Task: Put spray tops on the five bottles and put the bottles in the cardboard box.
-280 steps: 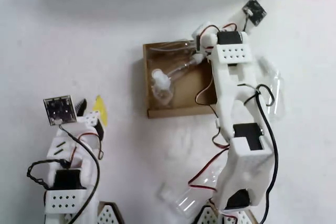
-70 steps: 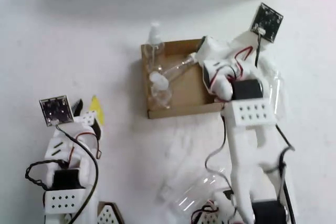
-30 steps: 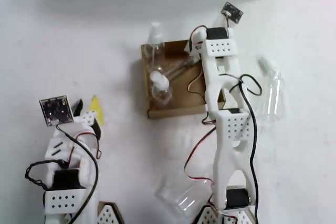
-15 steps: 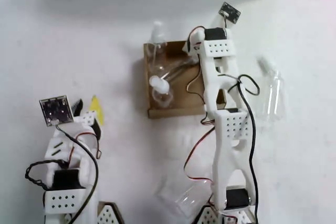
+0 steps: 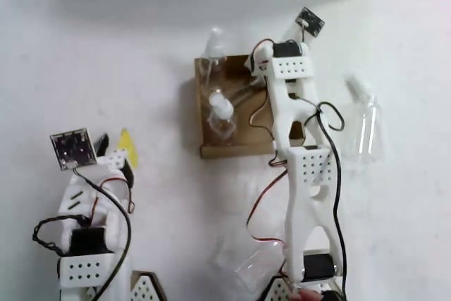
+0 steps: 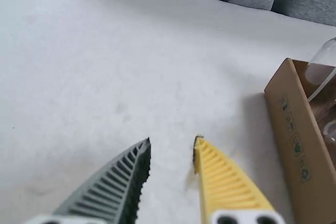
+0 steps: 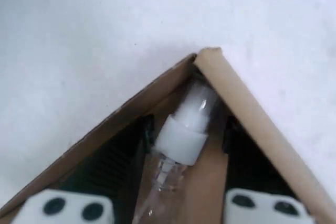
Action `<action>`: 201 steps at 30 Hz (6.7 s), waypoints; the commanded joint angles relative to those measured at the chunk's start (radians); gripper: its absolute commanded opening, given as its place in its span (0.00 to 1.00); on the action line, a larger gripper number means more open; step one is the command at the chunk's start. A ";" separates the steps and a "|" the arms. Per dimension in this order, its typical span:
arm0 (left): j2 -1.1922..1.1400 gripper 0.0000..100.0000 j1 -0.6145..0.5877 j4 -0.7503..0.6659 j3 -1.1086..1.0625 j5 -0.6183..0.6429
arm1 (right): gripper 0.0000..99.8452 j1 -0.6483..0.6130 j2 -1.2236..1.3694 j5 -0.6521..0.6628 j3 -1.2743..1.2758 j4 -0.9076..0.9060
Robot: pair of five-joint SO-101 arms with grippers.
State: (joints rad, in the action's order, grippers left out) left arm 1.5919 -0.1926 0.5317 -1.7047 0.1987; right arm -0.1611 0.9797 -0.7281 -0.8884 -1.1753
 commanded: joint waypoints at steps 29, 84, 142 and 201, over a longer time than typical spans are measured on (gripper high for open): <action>-0.016 0.14 -0.013 -0.025 0.006 0.005 | 0.02 0.045 -0.084 -0.011 -0.034 0.018; -0.016 0.14 -0.013 -0.029 0.006 0.005 | 0.02 -0.099 -0.493 0.212 -0.034 -0.269; -0.016 0.14 -0.013 -0.029 0.006 0.005 | 0.02 -0.286 -0.671 0.635 -0.021 -0.446; -0.016 0.14 -0.013 -0.029 0.006 0.005 | 0.06 -0.312 -1.429 0.933 1.382 0.581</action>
State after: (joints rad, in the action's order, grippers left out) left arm 1.5919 -0.1956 0.5317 -1.7047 0.1987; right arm -0.4664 -0.4074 0.1987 0.5247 -0.6061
